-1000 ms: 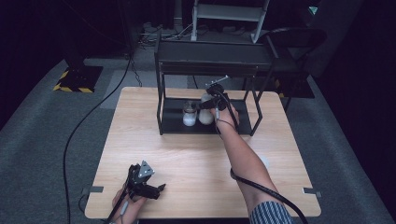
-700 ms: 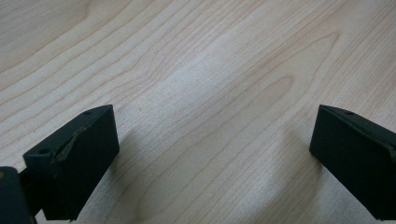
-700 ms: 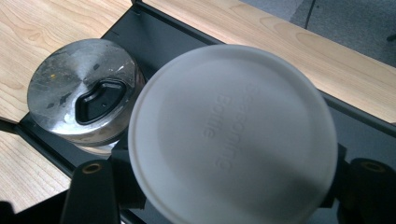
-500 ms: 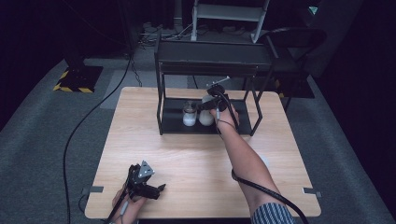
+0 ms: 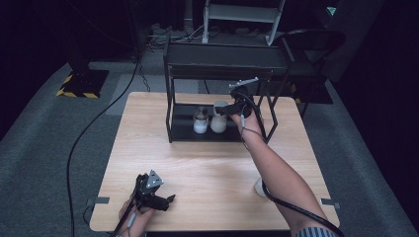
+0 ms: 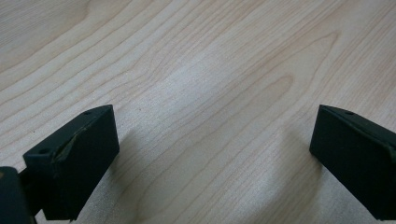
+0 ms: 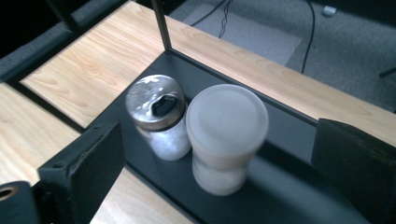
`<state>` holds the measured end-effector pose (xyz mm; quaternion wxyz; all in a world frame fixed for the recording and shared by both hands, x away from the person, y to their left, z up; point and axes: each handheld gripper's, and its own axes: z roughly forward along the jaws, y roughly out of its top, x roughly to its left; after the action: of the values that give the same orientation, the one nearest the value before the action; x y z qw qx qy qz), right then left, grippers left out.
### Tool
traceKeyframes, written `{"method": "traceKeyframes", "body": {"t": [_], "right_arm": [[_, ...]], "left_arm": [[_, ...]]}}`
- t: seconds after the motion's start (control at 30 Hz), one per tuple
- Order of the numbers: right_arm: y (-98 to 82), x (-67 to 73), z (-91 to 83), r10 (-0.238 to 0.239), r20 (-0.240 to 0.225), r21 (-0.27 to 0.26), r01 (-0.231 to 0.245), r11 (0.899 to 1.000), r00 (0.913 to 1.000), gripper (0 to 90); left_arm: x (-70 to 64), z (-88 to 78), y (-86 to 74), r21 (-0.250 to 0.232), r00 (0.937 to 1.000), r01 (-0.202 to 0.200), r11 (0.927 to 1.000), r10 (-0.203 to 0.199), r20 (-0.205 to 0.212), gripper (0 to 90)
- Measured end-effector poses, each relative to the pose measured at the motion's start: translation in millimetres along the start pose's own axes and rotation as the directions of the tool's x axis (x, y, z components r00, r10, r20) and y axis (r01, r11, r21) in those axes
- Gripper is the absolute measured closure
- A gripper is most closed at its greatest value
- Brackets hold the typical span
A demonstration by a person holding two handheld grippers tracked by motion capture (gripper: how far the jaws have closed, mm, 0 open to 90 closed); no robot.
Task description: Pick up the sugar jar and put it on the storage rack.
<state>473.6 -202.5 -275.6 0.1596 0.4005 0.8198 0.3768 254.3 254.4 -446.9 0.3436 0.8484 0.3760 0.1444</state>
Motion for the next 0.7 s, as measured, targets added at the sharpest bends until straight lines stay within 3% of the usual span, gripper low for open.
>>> {"method": "traceKeyframes", "body": {"t": [0.33,0.5,0.7], "right_arm": [[-24.4,2.1,-58.4,-0.046,-0.022,-0.039,0.045,0.998,0.9987,2.0],[-43.7,-5.0,-85.3,-0.040,-0.060,-0.070,0.036,0.997,0.9974,2.0],[-64.4,-9.5,-112.6,-0.052,-0.057,-0.089,0.047,0.995,0.9970,2.0]], "left_arm": [[-0.2,0.1,-0.1,-0.001,1.0000,0.002,1.0000,-0.002,0.000,1.3],[-0.1,0.1,0.0,0.000,1.0000,0.000,1.0000,0.000,0.000,1.3],[0.0,0.1,0.1,0.000,1.0000,0.000,1.0000,0.000,0.001,1.3]]}}
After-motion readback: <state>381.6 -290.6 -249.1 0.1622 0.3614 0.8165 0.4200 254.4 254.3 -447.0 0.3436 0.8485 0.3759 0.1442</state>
